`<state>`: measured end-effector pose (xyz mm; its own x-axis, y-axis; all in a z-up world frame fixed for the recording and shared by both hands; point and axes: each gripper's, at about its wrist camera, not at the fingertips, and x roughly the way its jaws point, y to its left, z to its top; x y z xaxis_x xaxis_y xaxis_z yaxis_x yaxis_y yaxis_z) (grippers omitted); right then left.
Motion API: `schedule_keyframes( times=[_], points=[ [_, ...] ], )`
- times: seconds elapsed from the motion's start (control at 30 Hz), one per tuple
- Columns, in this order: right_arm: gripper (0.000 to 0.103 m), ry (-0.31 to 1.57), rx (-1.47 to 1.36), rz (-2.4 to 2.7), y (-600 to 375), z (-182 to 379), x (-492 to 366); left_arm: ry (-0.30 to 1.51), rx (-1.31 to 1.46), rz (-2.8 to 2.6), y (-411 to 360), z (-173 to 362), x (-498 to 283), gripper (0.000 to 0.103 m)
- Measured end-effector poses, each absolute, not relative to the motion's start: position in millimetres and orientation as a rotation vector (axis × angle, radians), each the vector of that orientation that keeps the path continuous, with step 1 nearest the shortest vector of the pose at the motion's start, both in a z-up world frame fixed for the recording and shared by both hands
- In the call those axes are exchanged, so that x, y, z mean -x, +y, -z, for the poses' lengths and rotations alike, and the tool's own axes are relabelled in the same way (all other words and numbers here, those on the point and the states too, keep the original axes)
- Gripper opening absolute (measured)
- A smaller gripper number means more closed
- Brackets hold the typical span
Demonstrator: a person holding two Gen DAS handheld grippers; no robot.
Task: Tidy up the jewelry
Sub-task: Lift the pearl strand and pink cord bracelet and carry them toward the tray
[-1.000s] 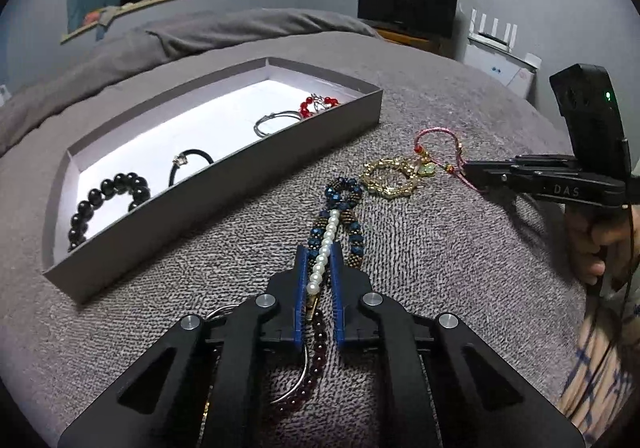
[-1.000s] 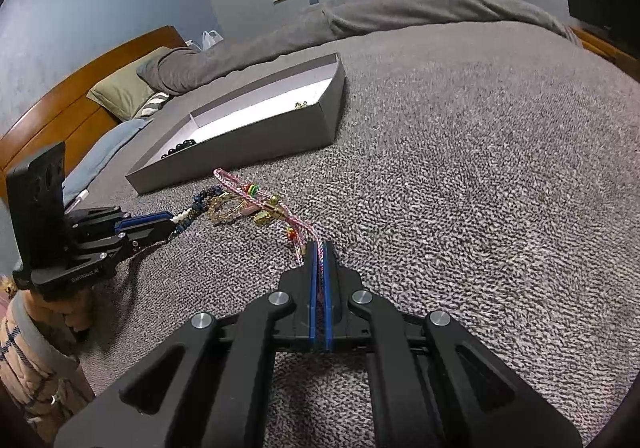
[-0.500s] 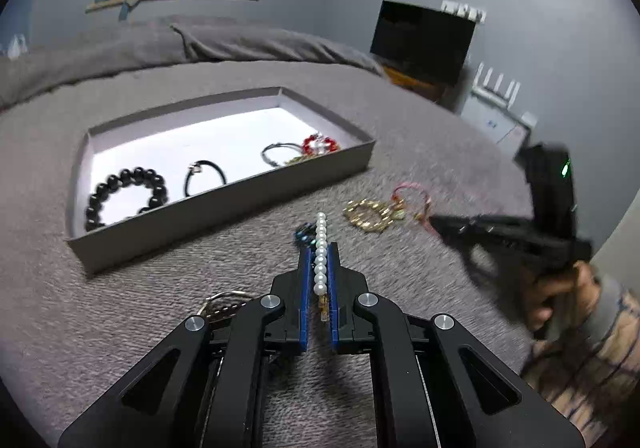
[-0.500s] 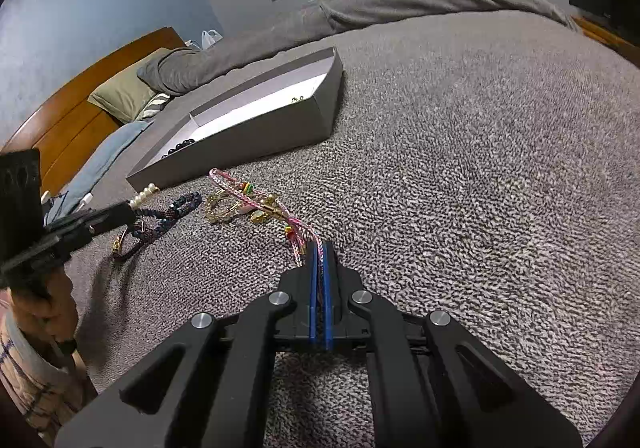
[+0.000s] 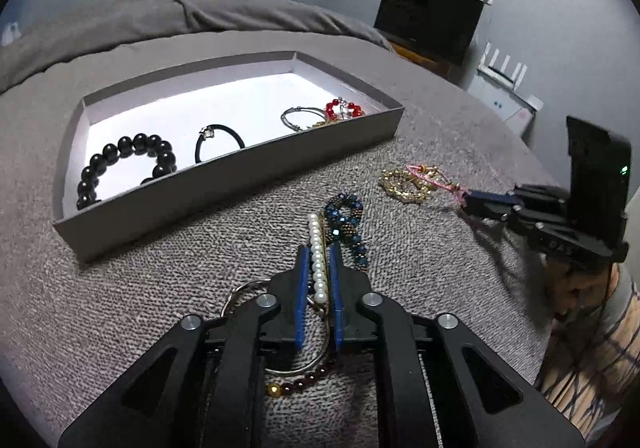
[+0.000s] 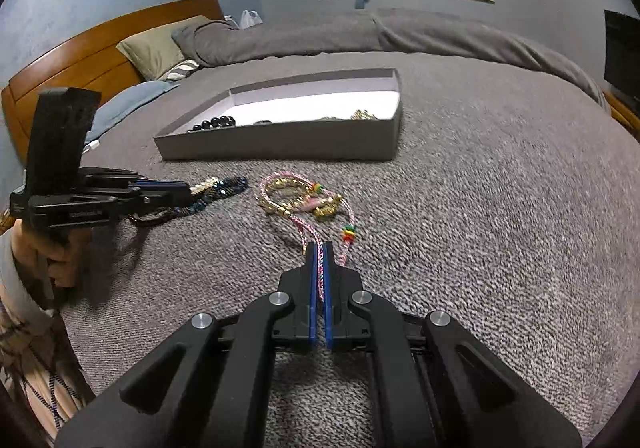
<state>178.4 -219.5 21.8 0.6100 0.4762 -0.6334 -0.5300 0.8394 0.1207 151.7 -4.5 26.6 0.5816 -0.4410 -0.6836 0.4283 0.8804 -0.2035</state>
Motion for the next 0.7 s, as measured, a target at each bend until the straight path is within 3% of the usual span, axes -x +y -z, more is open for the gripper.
schedule_keyframes(
  times=[0.23,0.3,0.4,0.7],
  points=[
    [0.002,0.601,0.093,-0.617,-218,-62,-182,0.851,-0.034,0.535,-11,-22,-168,0.02],
    [0.002,0.568,0.091,-0.629,-216,-78,-188,0.844,-0.028,0.543,-9,-24,-168,0.009],
    [0.002,0.515,0.081,-0.646,-213,-100,-200,0.804,-0.039,0.535,-7,-29,-166,0.009],
    [0.002,0.49,0.005,-0.667,-218,-101,-224,0.679,0.026,0.526,15,-54,-164,0.009]
  ],
)
